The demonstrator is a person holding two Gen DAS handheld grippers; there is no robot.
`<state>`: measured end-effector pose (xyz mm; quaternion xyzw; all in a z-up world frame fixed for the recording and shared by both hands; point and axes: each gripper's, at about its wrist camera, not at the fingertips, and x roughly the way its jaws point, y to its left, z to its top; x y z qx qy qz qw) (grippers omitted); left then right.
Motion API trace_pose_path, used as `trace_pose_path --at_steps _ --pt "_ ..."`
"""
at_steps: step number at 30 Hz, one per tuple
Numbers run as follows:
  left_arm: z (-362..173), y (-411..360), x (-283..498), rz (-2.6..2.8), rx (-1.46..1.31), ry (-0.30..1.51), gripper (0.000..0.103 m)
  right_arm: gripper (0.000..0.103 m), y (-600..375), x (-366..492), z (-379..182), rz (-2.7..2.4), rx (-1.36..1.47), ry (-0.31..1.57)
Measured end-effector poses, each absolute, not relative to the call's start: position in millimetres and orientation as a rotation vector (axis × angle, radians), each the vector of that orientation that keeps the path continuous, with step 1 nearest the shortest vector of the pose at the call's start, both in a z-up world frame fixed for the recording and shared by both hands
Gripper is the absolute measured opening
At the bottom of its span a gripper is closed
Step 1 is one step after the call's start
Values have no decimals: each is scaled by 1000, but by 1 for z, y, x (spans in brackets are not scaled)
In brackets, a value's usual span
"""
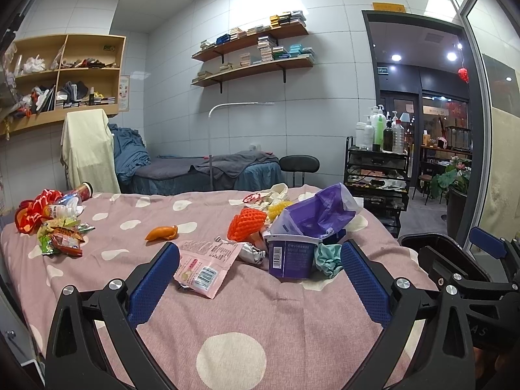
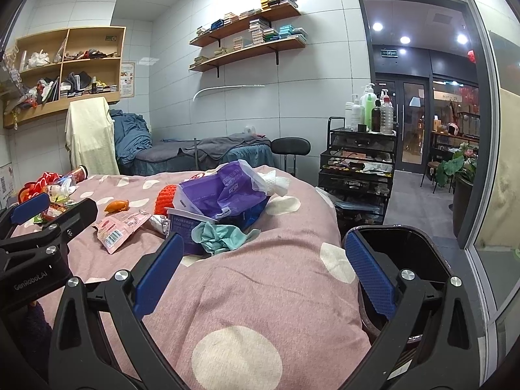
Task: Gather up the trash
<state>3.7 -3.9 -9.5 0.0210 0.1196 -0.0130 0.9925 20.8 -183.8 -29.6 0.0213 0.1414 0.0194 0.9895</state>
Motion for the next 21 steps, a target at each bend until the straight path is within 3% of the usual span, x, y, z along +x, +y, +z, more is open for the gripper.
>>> trace_pose_path --at_steps 21 --pt "-15 2 5 -22 41 264 98 98 -183 24 -32 51 46 310"
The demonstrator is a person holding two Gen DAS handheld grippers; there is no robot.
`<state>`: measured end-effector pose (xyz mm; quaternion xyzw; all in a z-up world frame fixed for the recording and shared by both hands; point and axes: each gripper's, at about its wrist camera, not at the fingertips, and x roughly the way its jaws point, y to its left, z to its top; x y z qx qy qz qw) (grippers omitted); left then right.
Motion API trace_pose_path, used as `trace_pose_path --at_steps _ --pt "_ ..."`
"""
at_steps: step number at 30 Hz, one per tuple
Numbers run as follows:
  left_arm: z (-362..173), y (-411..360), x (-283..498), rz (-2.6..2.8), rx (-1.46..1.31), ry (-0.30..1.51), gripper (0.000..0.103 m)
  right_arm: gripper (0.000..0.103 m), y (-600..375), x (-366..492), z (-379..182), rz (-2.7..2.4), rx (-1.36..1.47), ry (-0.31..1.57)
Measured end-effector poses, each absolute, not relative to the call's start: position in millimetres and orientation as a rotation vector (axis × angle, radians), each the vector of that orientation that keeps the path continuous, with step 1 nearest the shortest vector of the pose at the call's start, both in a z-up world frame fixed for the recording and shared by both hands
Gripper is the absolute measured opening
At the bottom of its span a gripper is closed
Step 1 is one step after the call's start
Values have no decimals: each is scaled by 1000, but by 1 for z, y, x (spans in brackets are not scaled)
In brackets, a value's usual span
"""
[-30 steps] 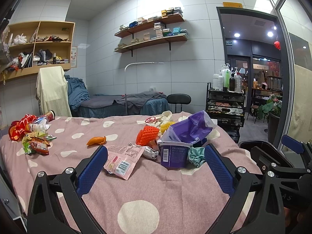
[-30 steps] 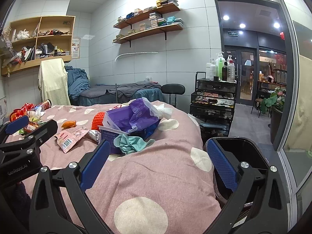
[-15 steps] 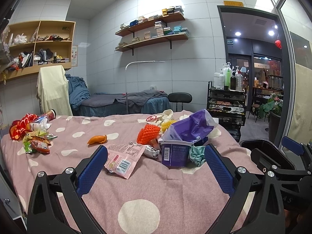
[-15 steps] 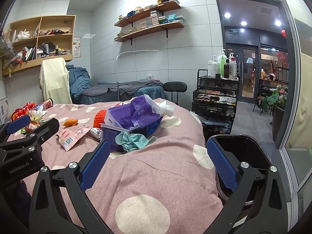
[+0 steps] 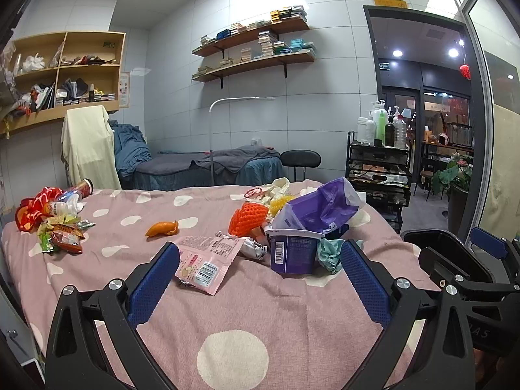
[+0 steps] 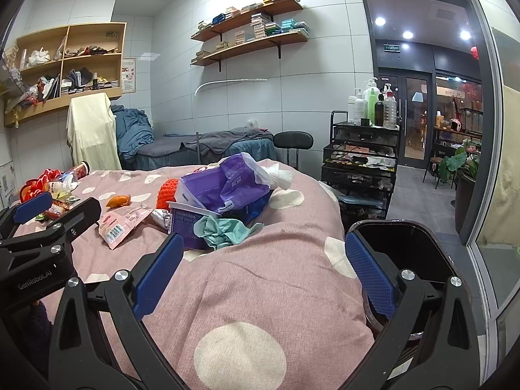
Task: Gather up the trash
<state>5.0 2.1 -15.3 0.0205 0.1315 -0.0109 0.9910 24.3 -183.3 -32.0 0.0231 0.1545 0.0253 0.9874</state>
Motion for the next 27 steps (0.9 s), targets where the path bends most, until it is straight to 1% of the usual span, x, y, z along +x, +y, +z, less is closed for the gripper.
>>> trace_pose_path --at_steps 17,22,27 --pt "-19 6 9 -18 41 293 98 98 -179 31 -34 72 35 344" --pt "-25 13 19 -20 36 377 98 98 -180 43 -38 161 57 399" --pt "-34 31 35 7 46 494 98 98 -170 64 -42 190 -14 482"
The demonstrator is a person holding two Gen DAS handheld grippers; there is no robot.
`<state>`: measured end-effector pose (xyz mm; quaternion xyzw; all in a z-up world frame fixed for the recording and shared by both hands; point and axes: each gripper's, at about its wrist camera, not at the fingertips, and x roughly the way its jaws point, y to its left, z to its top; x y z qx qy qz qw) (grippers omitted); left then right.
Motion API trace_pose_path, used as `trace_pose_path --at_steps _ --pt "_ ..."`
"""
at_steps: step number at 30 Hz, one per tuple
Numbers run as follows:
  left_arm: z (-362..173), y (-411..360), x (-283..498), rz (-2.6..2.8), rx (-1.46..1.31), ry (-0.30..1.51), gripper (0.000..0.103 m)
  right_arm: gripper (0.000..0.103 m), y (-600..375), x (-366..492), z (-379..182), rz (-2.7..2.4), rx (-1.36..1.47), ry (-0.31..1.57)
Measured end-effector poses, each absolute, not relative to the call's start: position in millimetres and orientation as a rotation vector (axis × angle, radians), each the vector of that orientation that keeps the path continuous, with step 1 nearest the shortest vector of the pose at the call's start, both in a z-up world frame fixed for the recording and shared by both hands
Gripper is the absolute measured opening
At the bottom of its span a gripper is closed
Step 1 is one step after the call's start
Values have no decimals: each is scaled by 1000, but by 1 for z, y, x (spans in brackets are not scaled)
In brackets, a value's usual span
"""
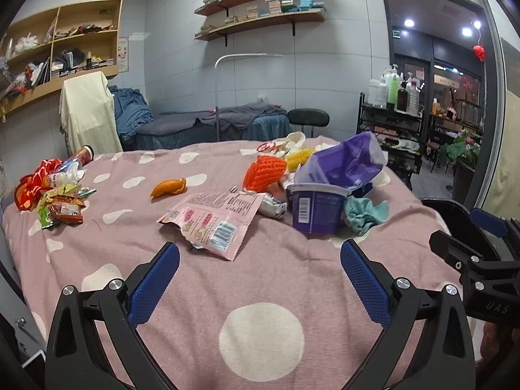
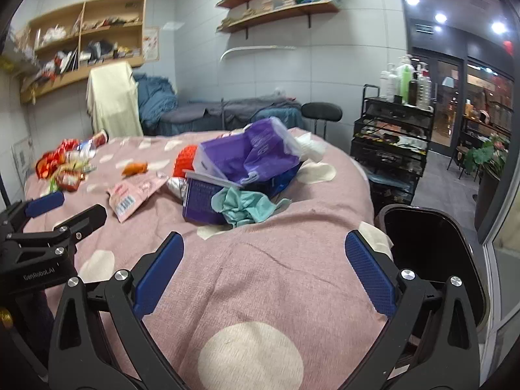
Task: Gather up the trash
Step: 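Grasp the pink snack wrapper with the left tool while the right tool grasps the teal cloth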
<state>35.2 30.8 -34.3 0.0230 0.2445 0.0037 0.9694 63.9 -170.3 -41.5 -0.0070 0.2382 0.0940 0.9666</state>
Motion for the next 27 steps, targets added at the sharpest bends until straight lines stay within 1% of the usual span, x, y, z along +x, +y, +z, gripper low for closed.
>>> trace_pose_path --at_steps 3,8,12,16,20,22,24,25,26,27 --pt "-40 42 52 31 73 575 98 98 -164 84 -46 235 -42 568" --pt "-49 62 84 53 97 699 98 98 -150 116 -51 287 -104 654" --pt "-50 60 104 47 167 722 98 98 -145 142 -52 302 -131 703" --pt "-57 55 131 30 231 788 98 97 -141 171 -57 323 -157 778" --pt "-67 54 154 19 274 854 98 87 -133 198 -64 337 -222 833" --pt "-69 56 163 9 259 873 98 85 -128 209 -70 342 -256 858" --pt "-70 60 169 -2 228 895 96 79 -124 221 -77 345 -283 899" --pt "-70 63 171 -10 207 905 94 72 -123 225 -79 342 -286 918" --pt "-70 64 172 -16 191 912 90 63 -122 228 -81 343 -290 929" --pt "-71 68 174 -26 166 921 85 59 -121 229 -82 349 -291 933"
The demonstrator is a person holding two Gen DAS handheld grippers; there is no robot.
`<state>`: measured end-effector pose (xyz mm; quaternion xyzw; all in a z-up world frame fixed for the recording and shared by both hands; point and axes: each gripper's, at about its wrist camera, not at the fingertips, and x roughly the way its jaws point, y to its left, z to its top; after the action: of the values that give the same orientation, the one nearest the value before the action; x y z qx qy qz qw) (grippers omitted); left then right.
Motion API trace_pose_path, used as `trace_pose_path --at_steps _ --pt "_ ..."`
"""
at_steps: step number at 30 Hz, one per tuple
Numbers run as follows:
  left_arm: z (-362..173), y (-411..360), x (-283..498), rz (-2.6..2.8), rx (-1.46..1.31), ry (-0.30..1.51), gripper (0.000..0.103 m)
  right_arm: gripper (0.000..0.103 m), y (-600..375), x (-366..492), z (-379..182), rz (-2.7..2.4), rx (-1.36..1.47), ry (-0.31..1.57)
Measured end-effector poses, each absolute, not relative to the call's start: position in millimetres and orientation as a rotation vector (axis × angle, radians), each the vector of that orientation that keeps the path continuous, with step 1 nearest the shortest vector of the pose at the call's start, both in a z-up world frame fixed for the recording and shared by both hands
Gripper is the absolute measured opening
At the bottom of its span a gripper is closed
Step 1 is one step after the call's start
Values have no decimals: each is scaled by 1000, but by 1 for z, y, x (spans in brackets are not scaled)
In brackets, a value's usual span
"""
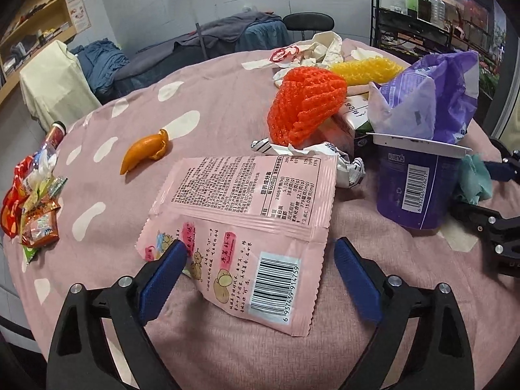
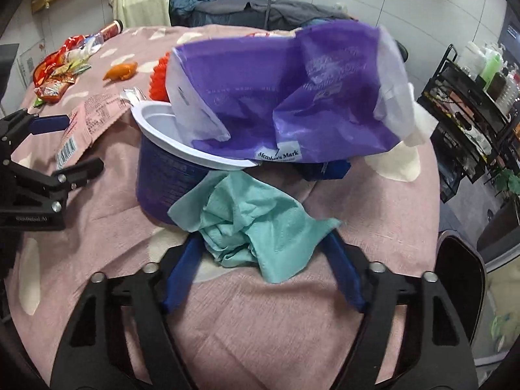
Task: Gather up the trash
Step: 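Grasp the pink snack wrapper with the left tool while the right tool grasps the teal cloth, then carry both items to the black bin and open both tools to drop them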
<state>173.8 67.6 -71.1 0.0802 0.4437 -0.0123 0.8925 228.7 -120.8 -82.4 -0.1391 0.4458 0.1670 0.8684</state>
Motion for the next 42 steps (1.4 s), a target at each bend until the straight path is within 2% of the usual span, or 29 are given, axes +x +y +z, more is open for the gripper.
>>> trace_pose_path --at_steps 4,6,10,13,18,30,42 --pt "-69 77 173 -35 86 924 72 39 -125 232 -84 356 -253 933" --pt "-67 76 170 -34 83 911 61 30 -129 230 -81 355 -228 921" --pt "-64 73 164 -7 111 878 50 26 -139 224 -76 365 -173 905" --pt "-57 79 156 22 85 845 35 25 -148 214 -70 367 -124 877" --pt "-39 95 138 17 -18 780 24 25 -159 195 -59 366 -55 817" --pt "11 67 89 -163 -139 606 22 25 -198 144 -42 353 84 699" --pt "25 -44 100 -501 -64 594 22 25 -289 127 -41 99 203 656"
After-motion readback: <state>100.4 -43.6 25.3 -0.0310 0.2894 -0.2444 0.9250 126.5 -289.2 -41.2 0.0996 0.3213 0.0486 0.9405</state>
